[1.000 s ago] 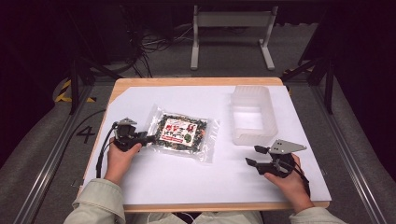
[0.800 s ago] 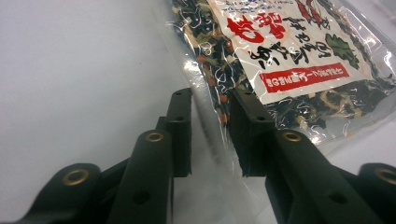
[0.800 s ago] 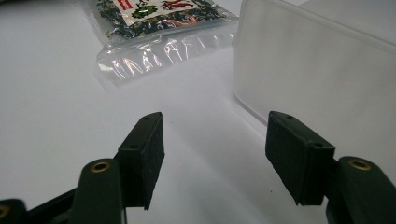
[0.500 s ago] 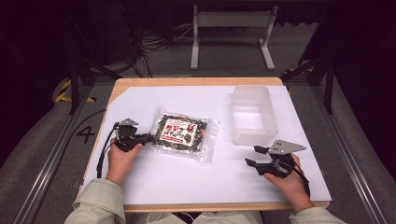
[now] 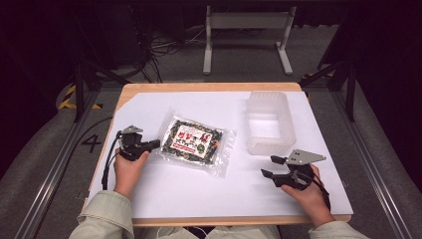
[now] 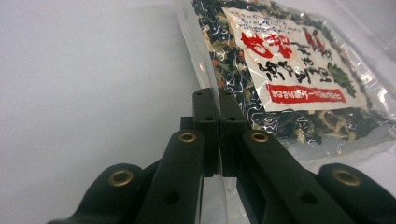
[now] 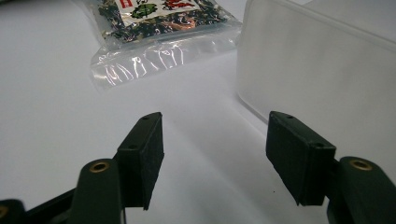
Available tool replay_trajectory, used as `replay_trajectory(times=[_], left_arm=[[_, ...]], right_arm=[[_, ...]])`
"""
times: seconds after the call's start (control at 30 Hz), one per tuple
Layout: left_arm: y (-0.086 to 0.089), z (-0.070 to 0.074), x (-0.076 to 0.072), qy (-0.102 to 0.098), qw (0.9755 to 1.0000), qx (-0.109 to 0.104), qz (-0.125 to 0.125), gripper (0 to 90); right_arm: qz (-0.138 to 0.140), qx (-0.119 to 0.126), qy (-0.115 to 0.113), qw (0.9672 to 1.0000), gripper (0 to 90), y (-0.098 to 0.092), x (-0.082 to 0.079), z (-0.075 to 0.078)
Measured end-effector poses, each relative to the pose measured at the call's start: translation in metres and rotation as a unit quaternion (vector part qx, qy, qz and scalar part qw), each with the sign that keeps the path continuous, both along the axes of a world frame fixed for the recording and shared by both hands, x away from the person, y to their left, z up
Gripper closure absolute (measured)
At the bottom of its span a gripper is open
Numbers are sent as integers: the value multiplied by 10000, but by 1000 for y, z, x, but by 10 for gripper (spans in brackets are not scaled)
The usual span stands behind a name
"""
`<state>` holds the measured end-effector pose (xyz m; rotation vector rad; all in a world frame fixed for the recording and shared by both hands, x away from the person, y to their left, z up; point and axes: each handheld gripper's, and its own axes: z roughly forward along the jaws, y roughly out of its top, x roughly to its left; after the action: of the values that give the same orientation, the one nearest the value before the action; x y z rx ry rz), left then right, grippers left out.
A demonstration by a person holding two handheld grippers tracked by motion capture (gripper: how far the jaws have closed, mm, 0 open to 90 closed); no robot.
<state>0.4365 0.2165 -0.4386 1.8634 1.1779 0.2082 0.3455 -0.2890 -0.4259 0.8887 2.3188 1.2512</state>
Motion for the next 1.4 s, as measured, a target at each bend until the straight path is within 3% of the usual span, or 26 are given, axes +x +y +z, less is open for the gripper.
replay_trajectory(times=[0.13, 0.47, 0.57, 0.67, 0.77, 0.97, 1.1, 1.4], left_arm=[[3, 8, -4, -211, 9995, -247, 6, 896], [3, 27, -15, -573, 9974, -426, -74, 897], [3, 33, -19, -613, 9963, -599, -99, 897], [7, 41, -23, -643, 9939, -873, -181, 897], [10, 49, -26, -714, 9923, -988, -199, 898], [11, 64, -35, -972, 9893, -1041, -302, 898], [11, 77, -42, -1150, 9853, -1189, -434, 897], [9, 101, -57, -1541, 9792, -1171, -606, 898]], right_arm=[[10, -21, -14, 10000, 374, 1, -1, 0], [25, -15, -13, 10000, 383, 2, -1, 1], [33, -17, -12, 10000, 384, 2, -1, 1], [31, -15, -12, 10000, 385, 2, -1, 1], [38, -14, -8, 10000, 386, 2, -1, 1], [51, -3, -3, 10000, 390, 2, -1, 2], [69, 11, 16, 10000, 396, 2, -1, 2], [114, 30, 76, 9999, 405, 3, -1, 2]])
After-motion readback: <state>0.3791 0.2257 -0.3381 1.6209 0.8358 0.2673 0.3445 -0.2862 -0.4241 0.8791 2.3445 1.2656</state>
